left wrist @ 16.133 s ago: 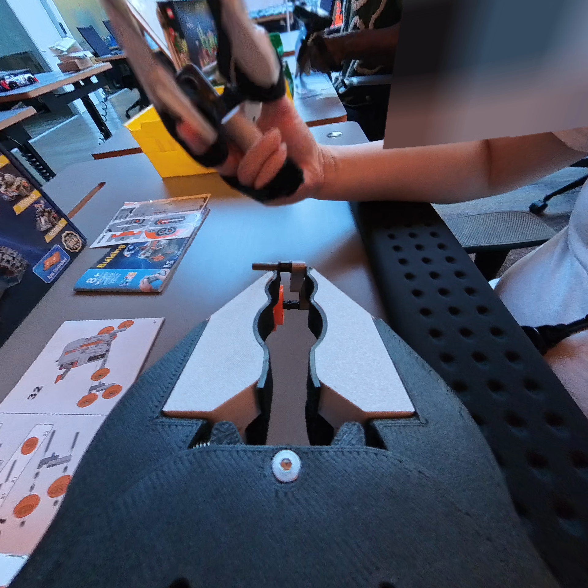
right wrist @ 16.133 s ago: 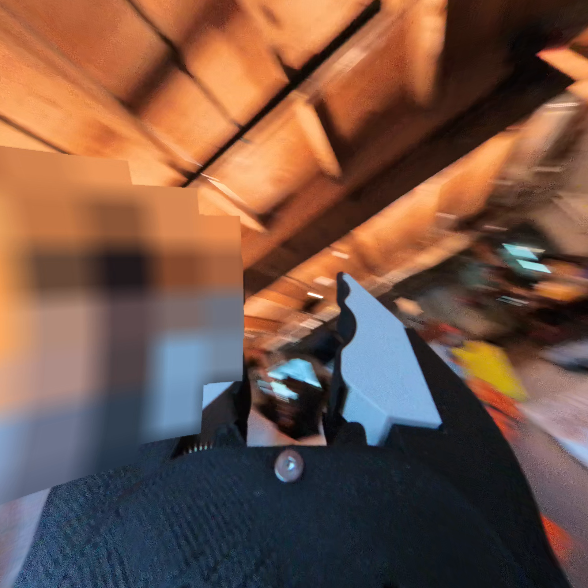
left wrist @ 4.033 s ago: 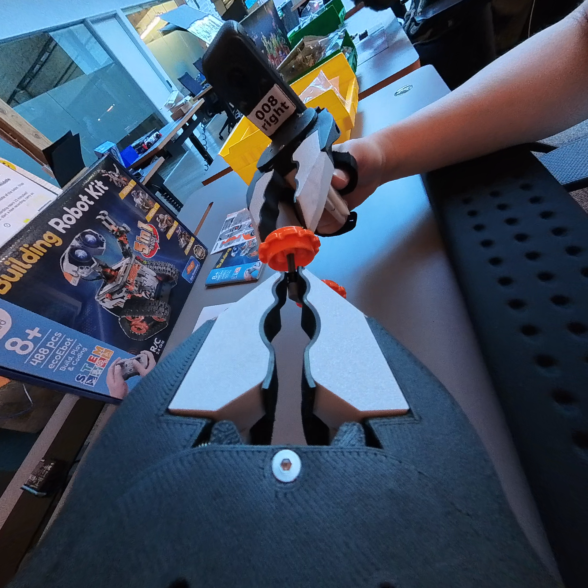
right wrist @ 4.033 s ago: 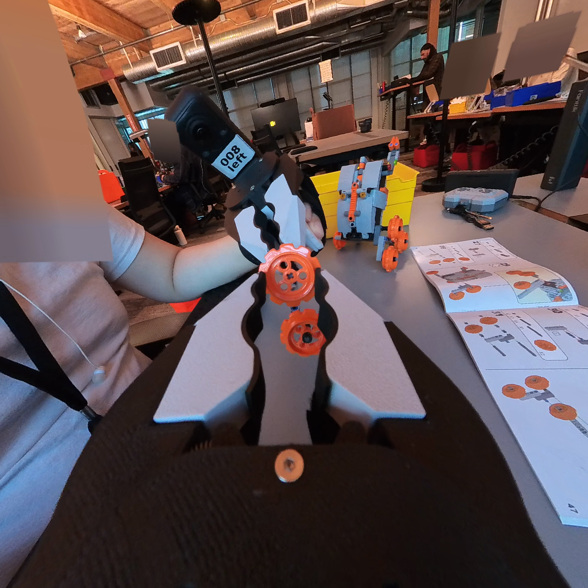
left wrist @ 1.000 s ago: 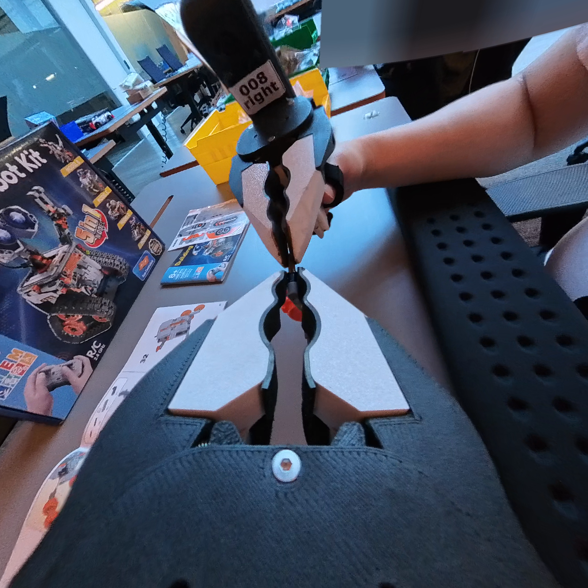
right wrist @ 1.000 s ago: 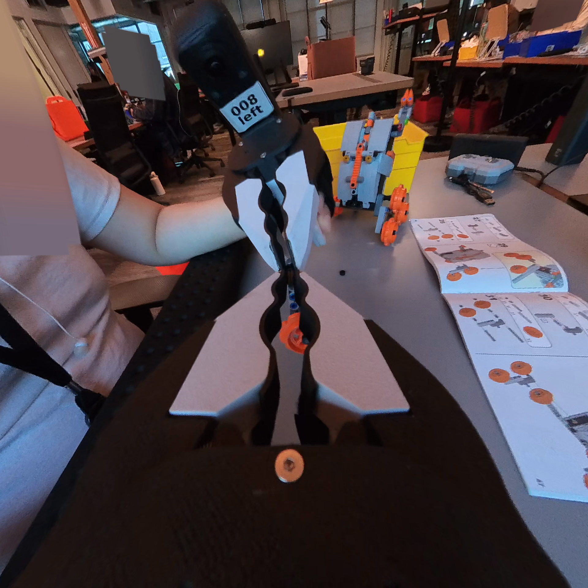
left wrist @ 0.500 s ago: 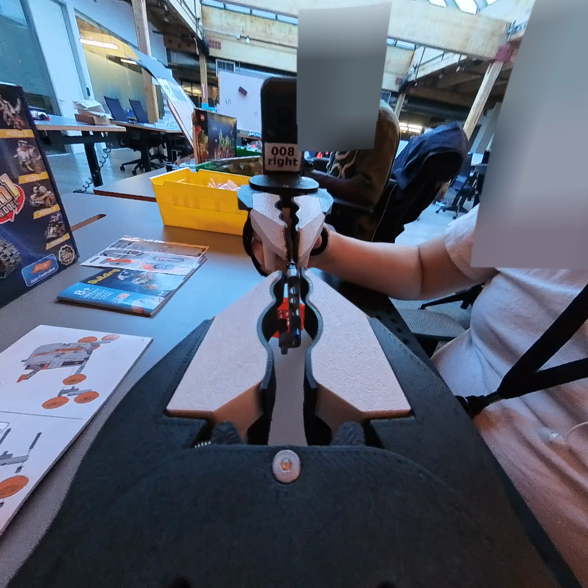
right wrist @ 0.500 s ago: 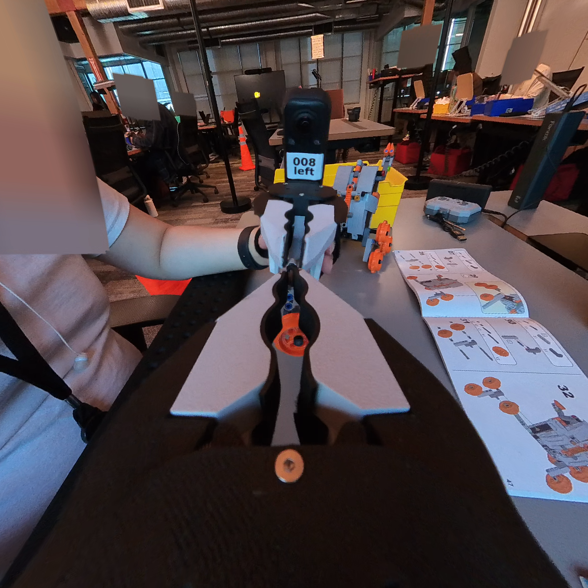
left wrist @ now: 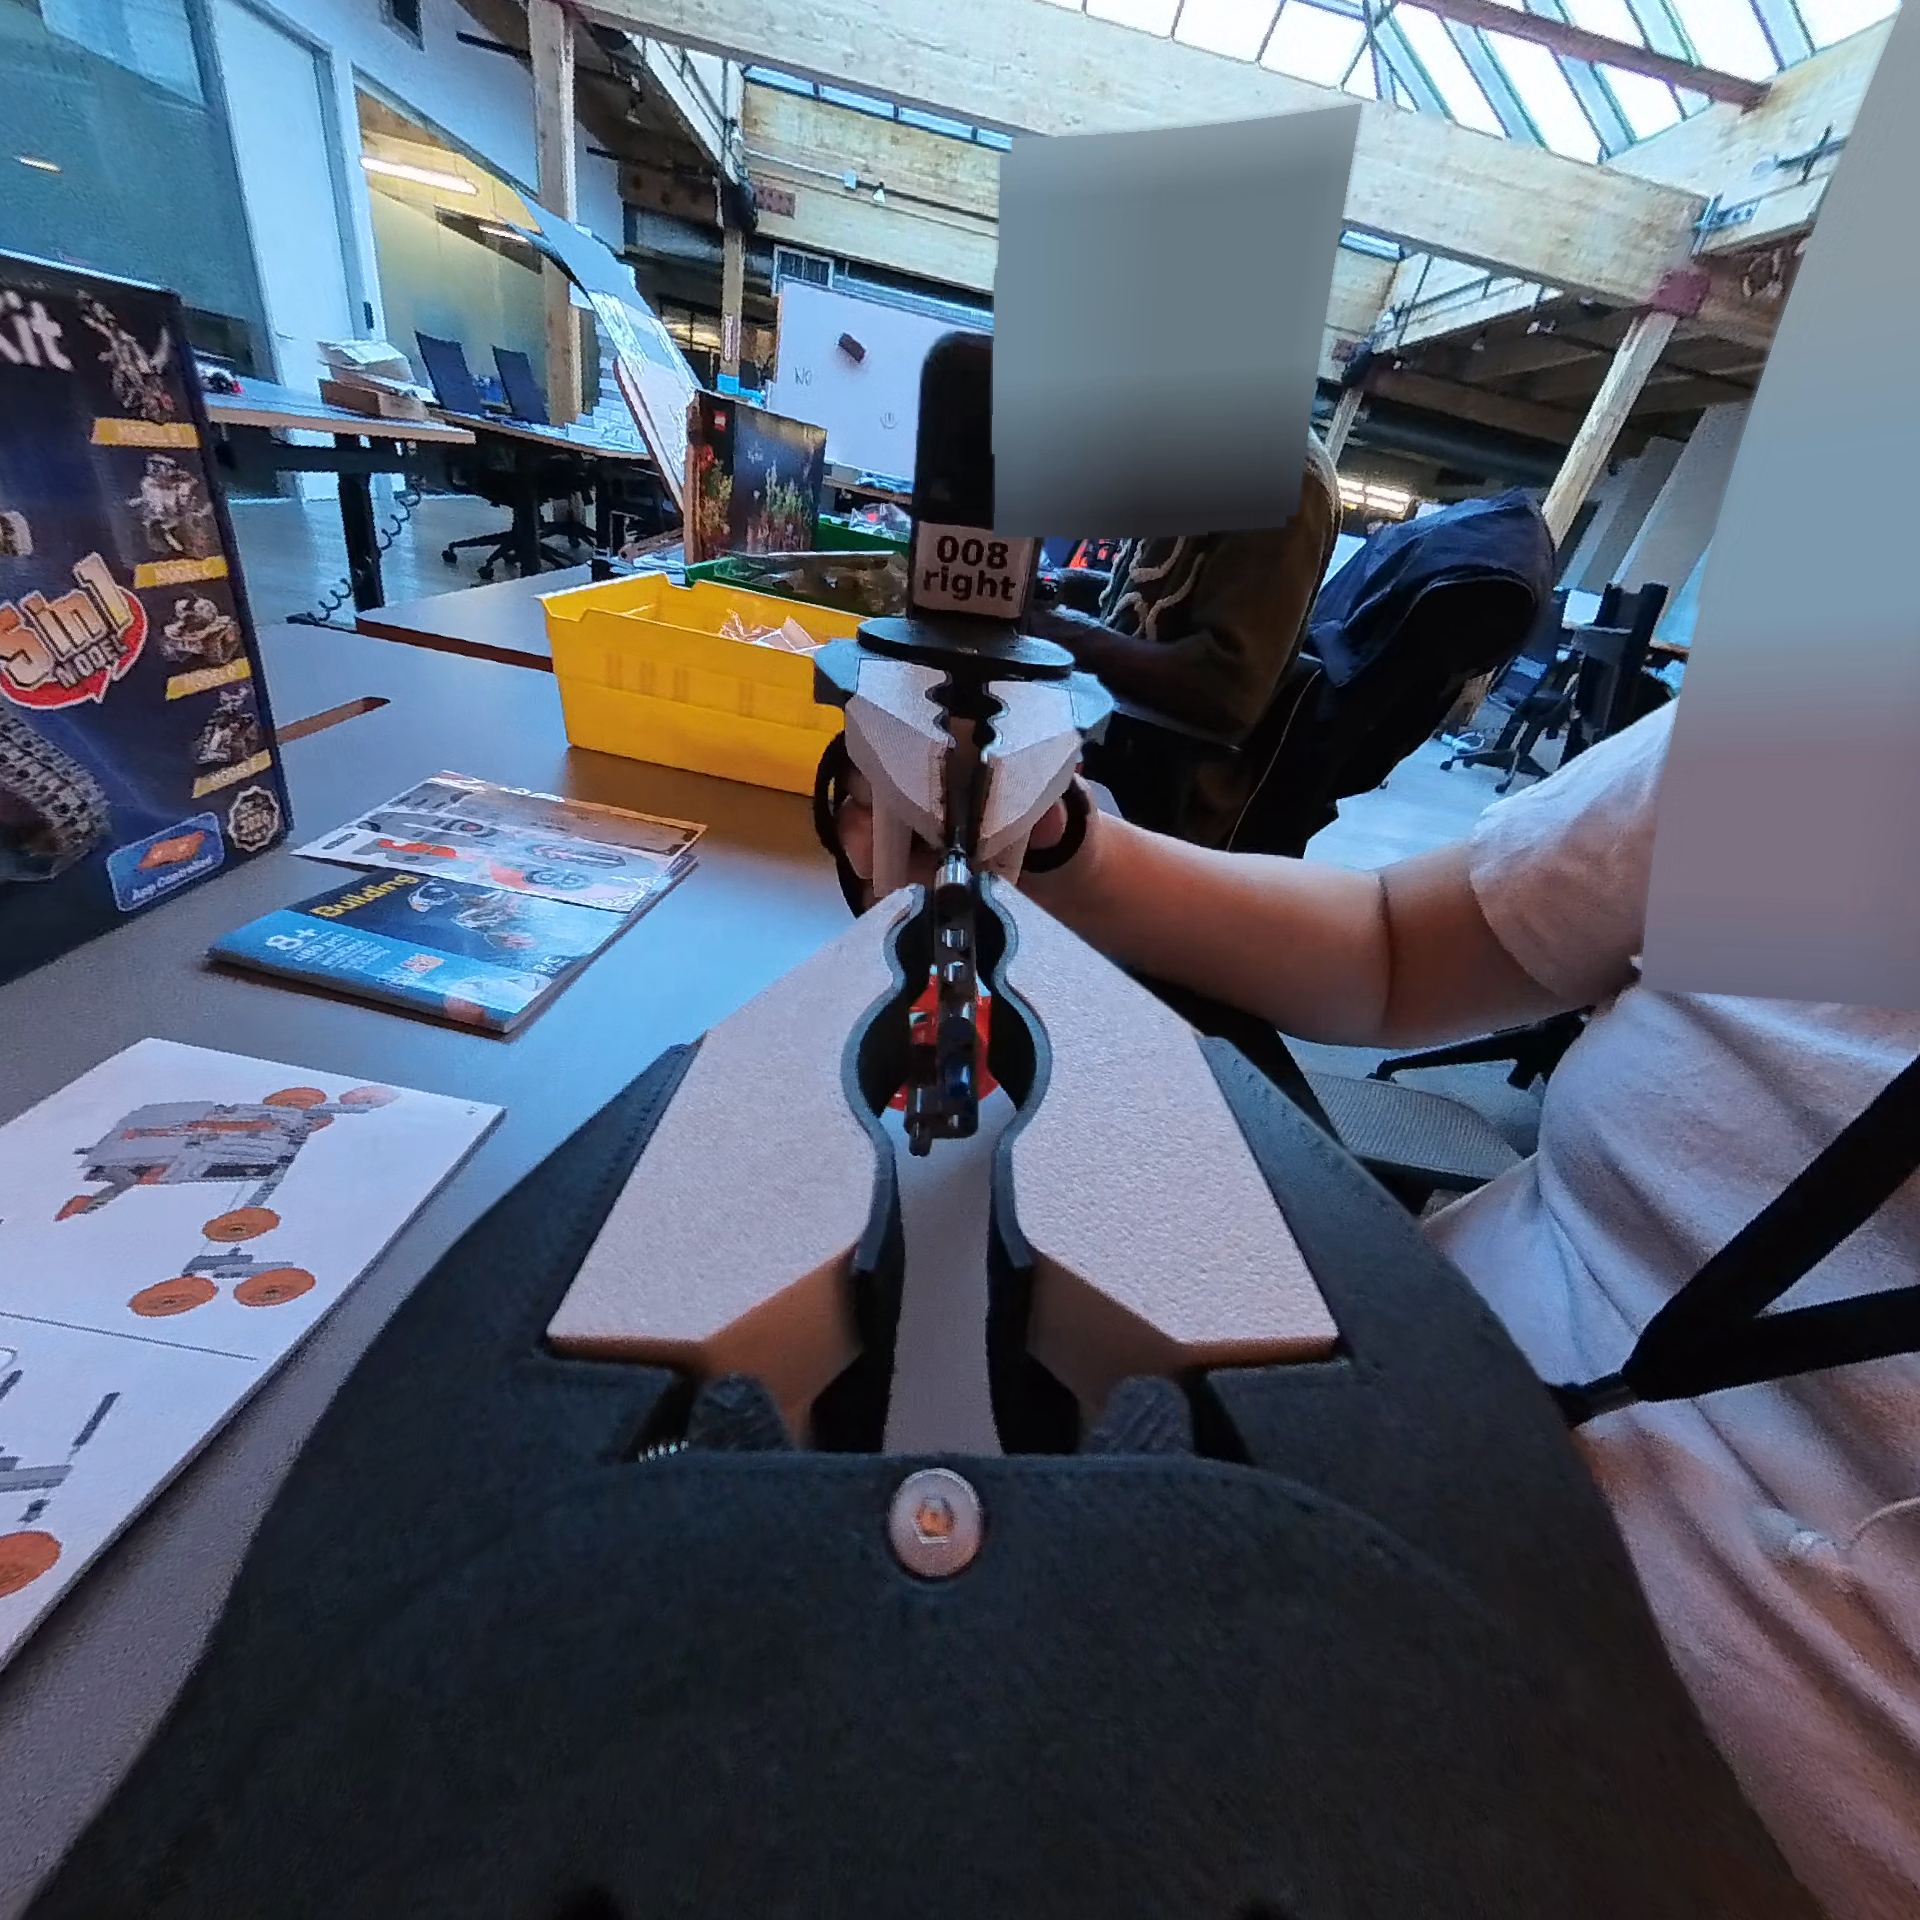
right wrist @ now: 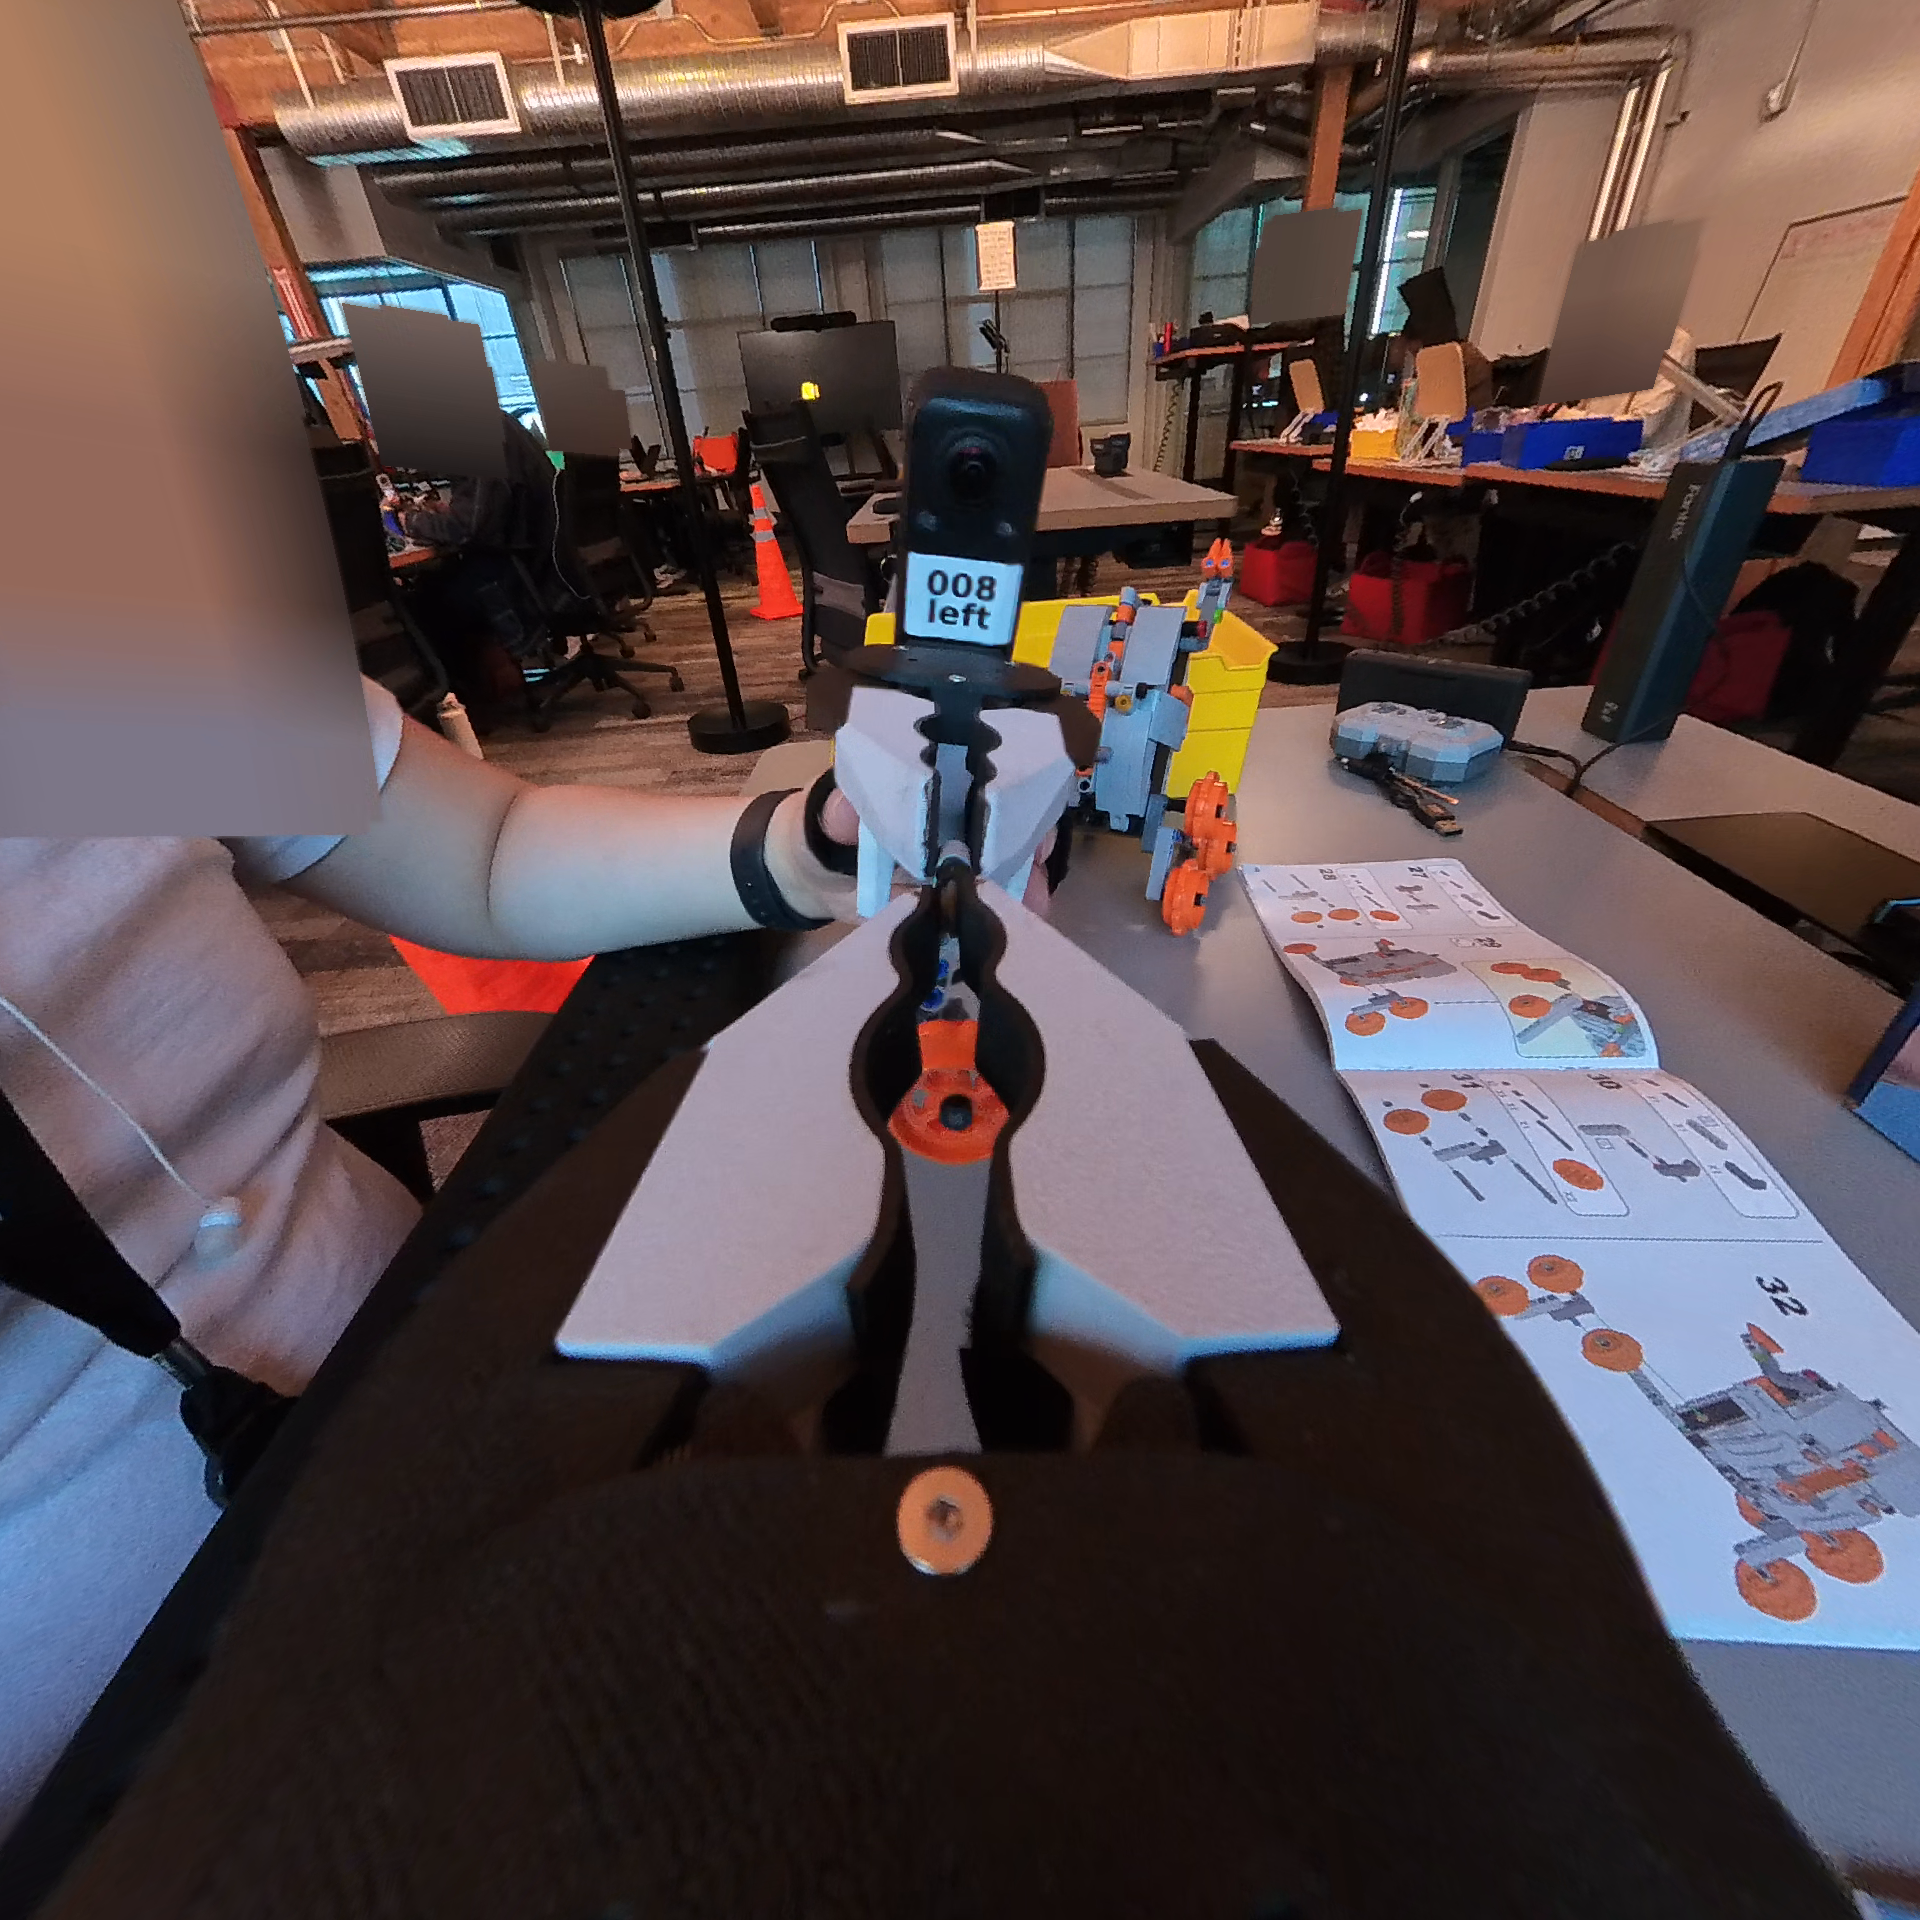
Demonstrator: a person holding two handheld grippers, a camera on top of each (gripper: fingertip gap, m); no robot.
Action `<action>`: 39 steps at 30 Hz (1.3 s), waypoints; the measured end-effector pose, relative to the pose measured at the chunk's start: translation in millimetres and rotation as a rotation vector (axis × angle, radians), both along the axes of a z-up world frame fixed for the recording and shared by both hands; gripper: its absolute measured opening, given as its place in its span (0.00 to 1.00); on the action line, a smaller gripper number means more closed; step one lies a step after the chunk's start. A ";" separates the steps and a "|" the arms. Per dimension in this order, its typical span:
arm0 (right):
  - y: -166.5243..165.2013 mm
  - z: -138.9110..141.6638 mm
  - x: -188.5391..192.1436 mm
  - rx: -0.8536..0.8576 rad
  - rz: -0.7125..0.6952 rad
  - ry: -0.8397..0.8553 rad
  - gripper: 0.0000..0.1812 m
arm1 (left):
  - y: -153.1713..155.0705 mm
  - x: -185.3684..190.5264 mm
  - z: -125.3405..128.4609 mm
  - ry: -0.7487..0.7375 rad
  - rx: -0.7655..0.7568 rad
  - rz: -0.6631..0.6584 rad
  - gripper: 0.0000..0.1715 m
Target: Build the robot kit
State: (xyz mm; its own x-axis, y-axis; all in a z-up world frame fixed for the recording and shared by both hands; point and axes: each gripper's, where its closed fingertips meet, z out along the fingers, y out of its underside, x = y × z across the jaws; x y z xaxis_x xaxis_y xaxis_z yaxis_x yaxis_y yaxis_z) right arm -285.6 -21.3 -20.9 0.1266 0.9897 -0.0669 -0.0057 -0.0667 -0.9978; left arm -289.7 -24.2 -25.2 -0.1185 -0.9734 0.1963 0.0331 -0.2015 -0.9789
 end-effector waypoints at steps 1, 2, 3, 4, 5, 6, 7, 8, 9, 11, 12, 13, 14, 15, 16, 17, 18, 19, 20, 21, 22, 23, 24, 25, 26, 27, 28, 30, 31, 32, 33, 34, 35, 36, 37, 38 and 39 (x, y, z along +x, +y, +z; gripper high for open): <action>-0.9 0.7 0.0 0.009 0.005 0.005 0.01 | -0.4 0.0 0.3 -0.003 -0.005 -0.006 0.02; -1.8 1.1 0.4 0.025 0.011 0.003 0.01 | -0.5 0.1 0.3 -0.001 -0.007 -0.007 0.02; -1.8 0.9 3.1 0.039 0.013 -0.008 0.04 | 0.8 -0.2 -0.2 0.003 -0.005 0.001 0.02; 1.5 -0.9 8.9 0.035 0.001 -0.033 0.11 | 2.5 -1.2 -1.1 0.010 -0.001 0.009 0.02; 8.2 -5.9 17.6 0.019 -0.029 -0.075 0.13 | 4.4 -2.9 -1.6 0.016 -0.001 0.014 0.03; 17.8 -16.6 28.2 0.011 -0.081 -0.144 0.13 | 7.0 -5.2 -0.6 0.014 -0.001 0.023 0.02; 29.2 -33.3 39.7 0.020 -0.149 -0.251 0.13 | 9.9 -7.9 1.1 0.005 -0.001 0.032 0.02; 40.0 -53.8 51.8 0.038 -0.216 -0.382 0.13 | 12.3 -10.7 2.6 -0.004 -0.004 0.038 0.02; 45.6 -74.0 61.8 0.037 -0.247 -0.503 0.14 | 14.7 -13.1 3.4 -0.008 -0.008 0.041 0.02; 48.3 -105.1 72.3 -0.051 -0.253 -0.642 0.18 | 20.3 -17.1 3.7 -0.014 -0.014 0.056 0.03; 48.5 -116.6 75.1 -0.101 -0.248 -0.684 0.21 | 22.7 -18.6 3.3 -0.015 -0.018 0.062 0.03; 48.6 -126.5 78.3 -0.134 -0.247 -0.727 0.24 | 24.7 -19.8 2.7 -0.014 -0.024 0.065 0.02; 49.3 -134.2 81.7 -0.149 -0.253 -0.764 0.25 | 26.1 -20.6 1.9 -0.012 -0.029 0.066 0.03; 50.0 -140.4 85.0 -0.156 -0.261 -0.797 0.27 | 26.7 -21.0 1.4 -0.010 -0.032 0.066 0.03; 49.6 -145.5 87.6 -0.160 -0.264 -0.829 0.28 | 27.0 -21.2 1.2 -0.009 -0.032 0.066 0.03; 48.9 -148.7 88.3 -0.165 -0.265 -0.851 0.28 | 26.6 -20.9 1.0 -0.007 -0.032 0.064 0.03; 47.3 -150.5 87.5 -0.166 -0.260 -0.869 0.29 | 25.7 -20.4 0.6 -0.002 -0.029 0.061 0.03; 46.9 -151.8 87.1 -0.157 -0.262 -0.894 0.29 | 24.8 -19.6 -0.3 0.005 -0.026 0.059 0.03; 48.1 -154.2 88.9 -0.145 -0.275 -0.936 0.29 | 24.0 -18.6 -1.3 0.011 -0.021 0.058 0.03; 48.4 -157.2 91.4 -0.139 -0.282 -0.990 0.30 | 22.8 -17.5 -2.3 0.018 -0.018 0.053 0.02; 47.9 -159.1 92.6 -0.148 -0.284 -1.031 0.30 | 21.7 -16.6 -3.6 0.026 -0.016 0.048 0.03; 45.2 -160.6 92.4 -0.182 -0.271 -1.061 0.30 | 21.1 -15.6 -5.0 0.035 -0.013 0.046 0.02; 42.5 -161.6 92.1 -0.220 -0.254 -1.093 0.30 | 20.8 -14.8 -6.6 0.043 -0.010 0.046 0.02; 43.4 -161.8 93.1 -0.228 -0.245 -1.132 0.30 | 20.7 -14.3 -8.0 0.050 -0.009 0.044 0.02; 47.5 -160.2 92.6 -0.203 -0.244 -1.158 0.30 | 20.7 -14.1 -9.0 0.055 -0.010 0.043 0.02; 49.4 -158.0 89.3 -0.185 -0.226 -1.171 0.30 | 21.1 -14.0 -9.8 0.058 -0.012 0.043 0.02; 50.5 -156.4 86.4 -0.174 -0.206 -1.187 0.30 | 21.6 -14.2 -10.5 0.060 -0.015 0.043 0.02; 50.7 -156.5 86.8 -0.177 -0.171 -1.250 0.29 | 23.3 -14.9 -12.0 0.067 -0.018 0.044 0.02; 49.5 -157.6 87.6 -0.193 -0.154 -1.280 0.29 | 24.2 -15.4 -12.5 0.070 -0.021 0.046 0.02; 48.3 -158.3 86.8 -0.203 -0.136 -1.296 0.29 | 24.9 -16.0 -12.3 0.068 -0.023 0.047 0.02; 46.2 -159.6 86.3 -0.214 -0.115 -1.312 0.29 | 24.8 -16.4 -12.2 0.067 -0.027 0.044 0.02; 47.6 -160.7 86.9 -0.203 -0.113 -1.332 0.29 | 24.9 -16.7 -12.1 0.068 -0.027 0.044 0.02; 48.9 -161.4 86.8 -0.189 -0.112 -1.343 0.28 | 25.0 -16.8 -12.0 0.068 -0.025 0.044 0.02; 46.9 -162.5 86.2 -0.195 -0.096 -1.349 0.26 | 24.8 -16.9 -11.9 0.069 -0.024 0.044 0.02; 46.6 -163.7 86.3 -0.197 -0.091 -1.358 0.25 | 24.5 -17.0 -11.7 0.069 -0.023 0.042 0.02; 47.2 -165.0 87.3 -0.192 -0.090 -1.370 0.25 | 24.2 -16.9 -11.5 0.069 -0.022 0.040 0.02; 46.4 -166.3 87.7 -0.193 -0.081 -1.379 0.25 | 24.0 -17.0 -11.4 0.070 -0.021 0.039 0.02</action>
State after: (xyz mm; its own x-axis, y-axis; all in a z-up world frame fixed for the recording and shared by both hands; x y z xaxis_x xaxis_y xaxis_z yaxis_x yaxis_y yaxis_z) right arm -197.9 25.1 -187.2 0.2573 0.9660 0.0241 0.9521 -0.2492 -0.1773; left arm -306.7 -0.1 -36.6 -0.0662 -0.9726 0.2229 -0.0272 -0.2215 -0.9748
